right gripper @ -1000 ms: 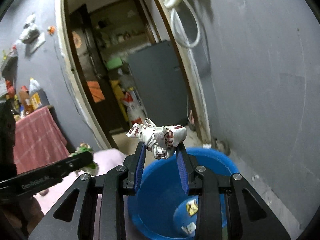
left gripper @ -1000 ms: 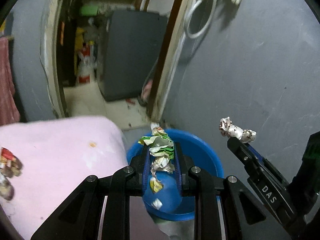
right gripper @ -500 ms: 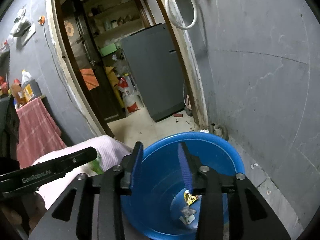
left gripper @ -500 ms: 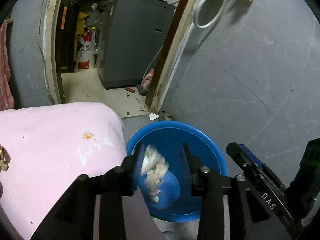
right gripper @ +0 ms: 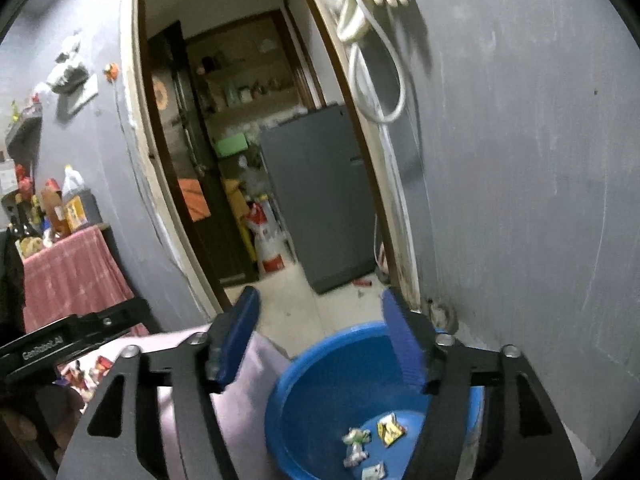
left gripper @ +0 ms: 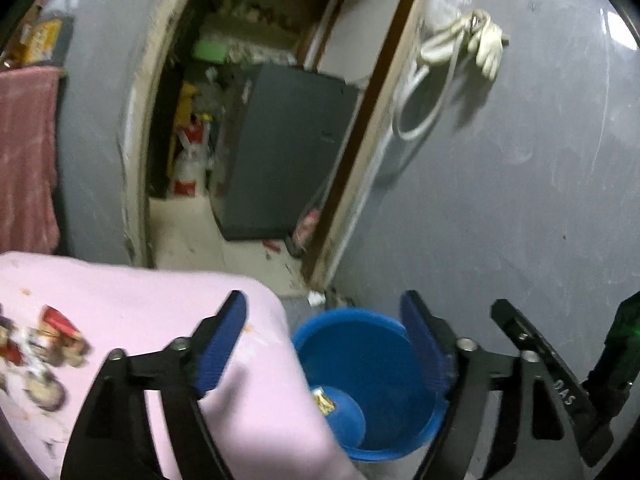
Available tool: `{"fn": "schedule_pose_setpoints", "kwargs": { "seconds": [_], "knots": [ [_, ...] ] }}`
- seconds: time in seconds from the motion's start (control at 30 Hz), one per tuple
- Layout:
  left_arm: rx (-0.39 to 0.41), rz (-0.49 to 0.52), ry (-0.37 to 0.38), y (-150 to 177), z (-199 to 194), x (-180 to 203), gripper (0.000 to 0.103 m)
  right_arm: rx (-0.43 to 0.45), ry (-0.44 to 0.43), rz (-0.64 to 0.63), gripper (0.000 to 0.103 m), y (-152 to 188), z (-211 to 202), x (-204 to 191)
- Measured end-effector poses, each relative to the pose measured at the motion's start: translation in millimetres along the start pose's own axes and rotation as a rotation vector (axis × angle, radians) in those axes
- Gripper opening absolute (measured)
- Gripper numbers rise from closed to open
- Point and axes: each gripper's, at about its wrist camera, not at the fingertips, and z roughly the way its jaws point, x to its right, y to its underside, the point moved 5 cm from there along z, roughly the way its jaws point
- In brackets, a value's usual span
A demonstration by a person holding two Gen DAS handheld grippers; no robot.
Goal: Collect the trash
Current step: 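Return both tools over the remaining wrappers on the table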
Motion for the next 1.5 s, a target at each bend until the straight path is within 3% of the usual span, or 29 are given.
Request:
{"fn": "schedule_pose_setpoints", "kwargs": {
  "seconds": [0.1, 0.13, 0.27, 0.53, 0.8, 1.07, 1.3, 1.5],
  "knots": [
    [0.069, 0.012, -0.037, -6.8, -26.5, -9.3, 0.090, 0.053, -0.020, -0.022, 0.081, -9.1, -11.6, -14.9],
    [0.091, 0.019, -0.057, -9.5, -35.2, -13.5, 0.099, 0.069, -0.027, -0.030, 0.083, -11.6, -15.4, -20.3],
    [0.184, 0.028, -0.123, -15.1, -71.4, -31.8, 0.101, 0.134, -0.072, -0.068, 0.103, -21.3, -27.8, -47.4],
    [0.267, 0.038, -0.245, -16.3, -130.7, -68.3, 0.101, 0.186, -0.174, -0.171, 0.103, -24.6, -38.9, -116.8],
    [0.305, 0.033, -0.388, -13.1, -187.2, -130.5, 0.101, 0.192, -0.277, -0.243, 0.103, -6.9, -40.8, -189.2],
    [0.254, -0.037, -0.490, 12.5, -204.1, -207.2, 0.101, 0.043, -0.373, -0.292, 0.103, 31.3, -6.1, -245.9],
    [0.127, -0.056, -0.537, 42.1, -187.4, -252.8, 0.101, -0.127, -0.405, -0.333, 0.103, 70.5, 26.6, -268.5],
    [0.008, -0.023, -0.547, 57.9, -164.4, -268.0, 0.101, -0.270, -0.414, -0.357, 0.103, 97.2, 49.4, -271.9]
  ]
}}
